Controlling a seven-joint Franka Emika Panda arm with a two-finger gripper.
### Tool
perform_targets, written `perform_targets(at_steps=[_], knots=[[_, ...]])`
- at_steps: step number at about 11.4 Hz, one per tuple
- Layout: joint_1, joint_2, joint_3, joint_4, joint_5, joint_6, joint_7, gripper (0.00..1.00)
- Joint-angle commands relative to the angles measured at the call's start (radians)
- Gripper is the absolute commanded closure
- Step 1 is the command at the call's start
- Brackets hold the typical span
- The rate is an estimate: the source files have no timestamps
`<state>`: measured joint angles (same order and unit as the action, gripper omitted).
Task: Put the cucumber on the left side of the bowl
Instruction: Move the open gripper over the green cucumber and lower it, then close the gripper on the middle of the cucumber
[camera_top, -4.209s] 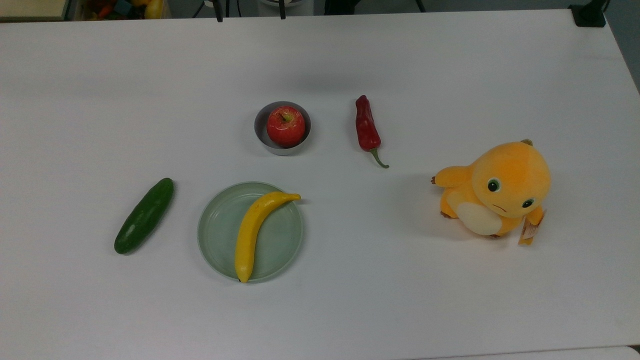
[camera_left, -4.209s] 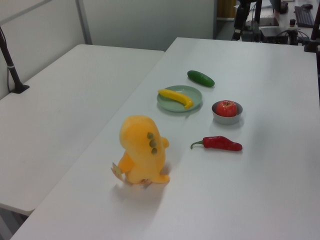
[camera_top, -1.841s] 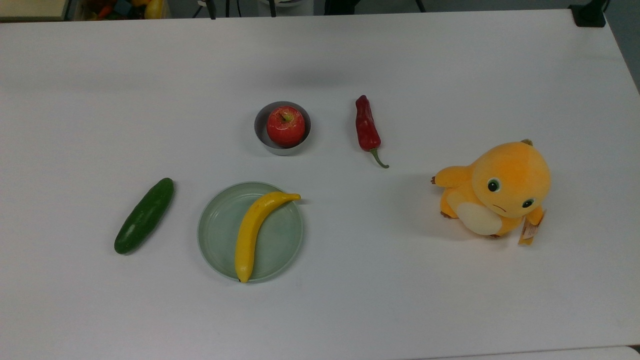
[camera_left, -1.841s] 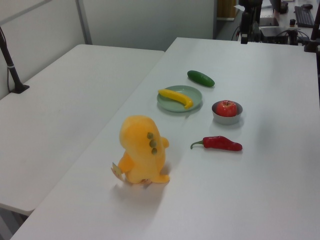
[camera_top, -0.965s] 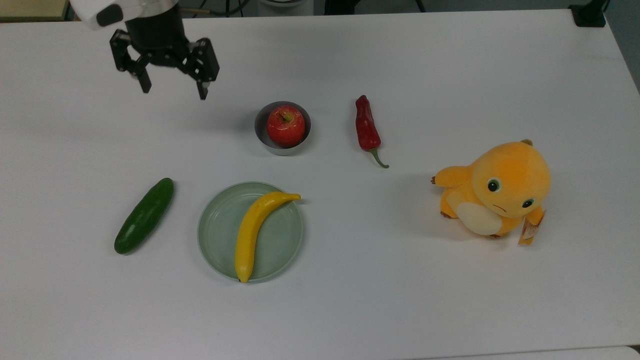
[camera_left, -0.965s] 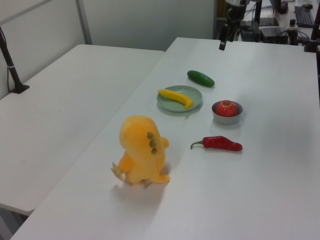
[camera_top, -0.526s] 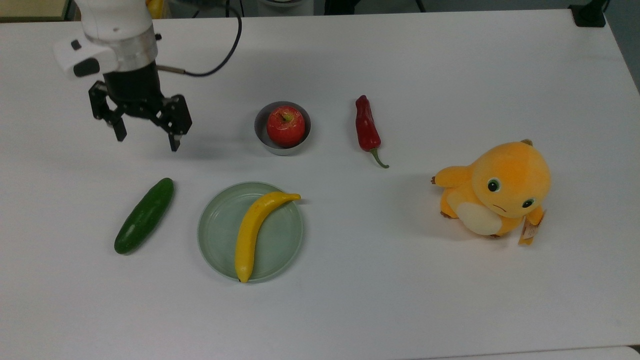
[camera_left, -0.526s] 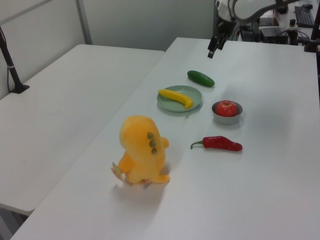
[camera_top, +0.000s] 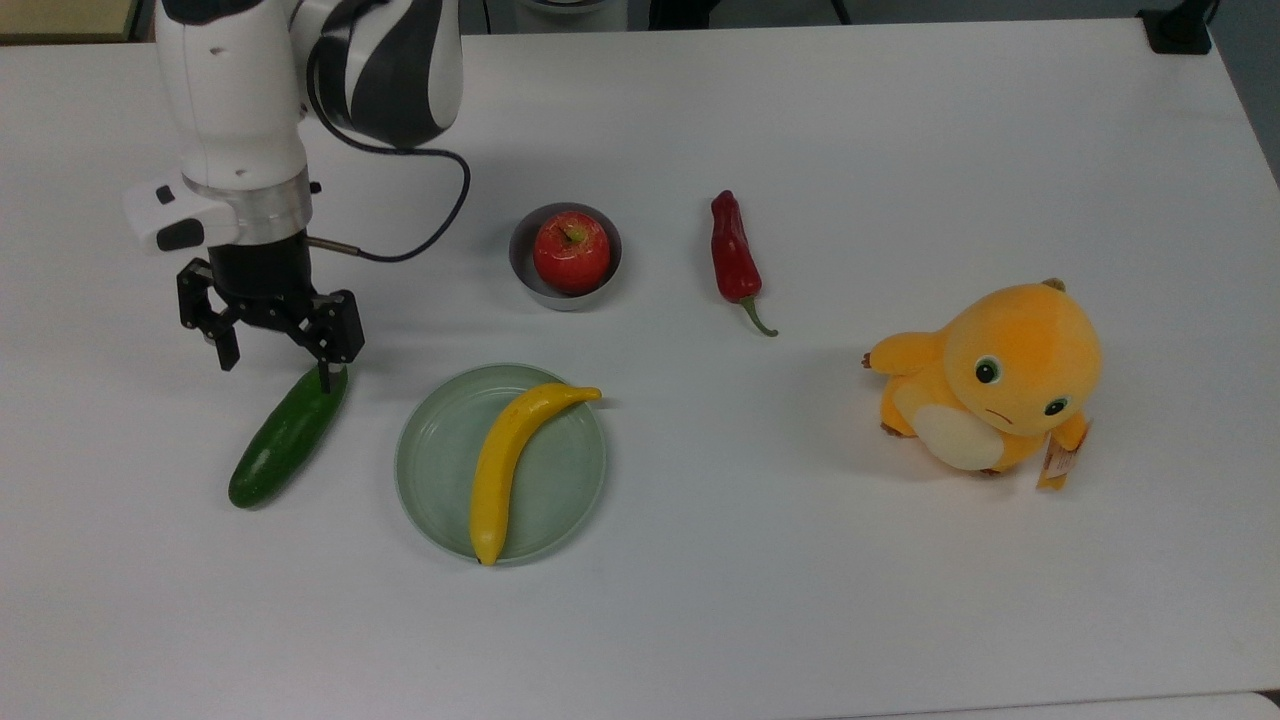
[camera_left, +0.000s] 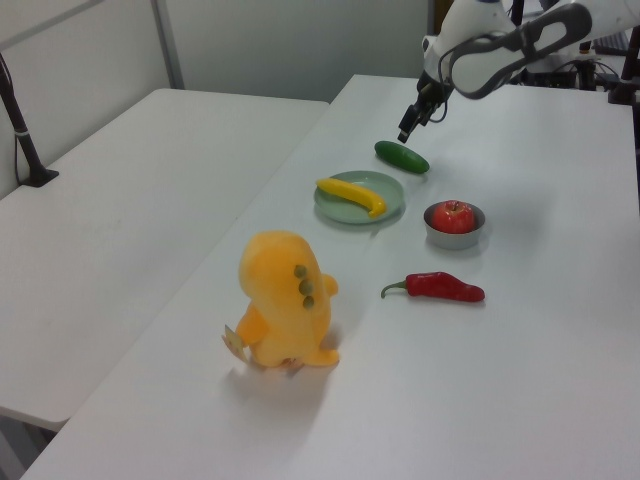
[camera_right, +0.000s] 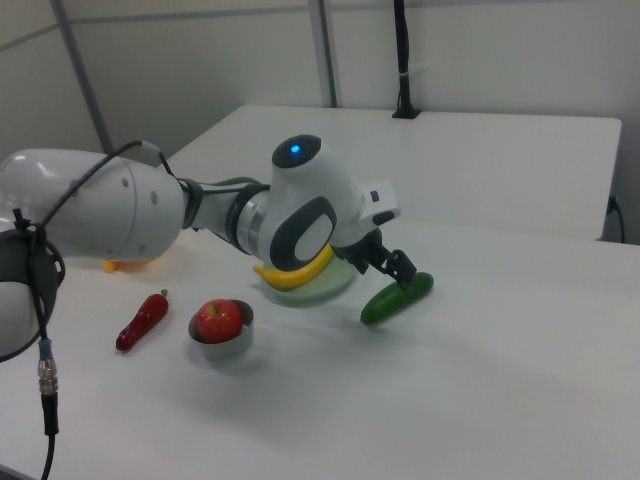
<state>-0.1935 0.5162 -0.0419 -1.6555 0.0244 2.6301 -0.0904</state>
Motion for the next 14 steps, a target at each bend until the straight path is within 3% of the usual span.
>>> perform_targets(at_steps=[1,6,7,10,11,14], knots=[[-0.006,0.071,-0.004,0.019,0.011,0.095,-0.003,0.0],[-0.006,0.107,-0.003,0.019,0.005,0.136,-0.003,0.03],[-0.004,0.11,-0.003,0.019,0.005,0.136,-0.003,0.16],[-0.001,0.108,-0.003,0.016,0.008,0.136,-0.005,0.8],[-0.001,0.108,-0.003,0.016,0.009,0.136,-0.003,0.96],[0.0,0.067,-0.003,0.01,0.009,0.127,0.02,1.0]])
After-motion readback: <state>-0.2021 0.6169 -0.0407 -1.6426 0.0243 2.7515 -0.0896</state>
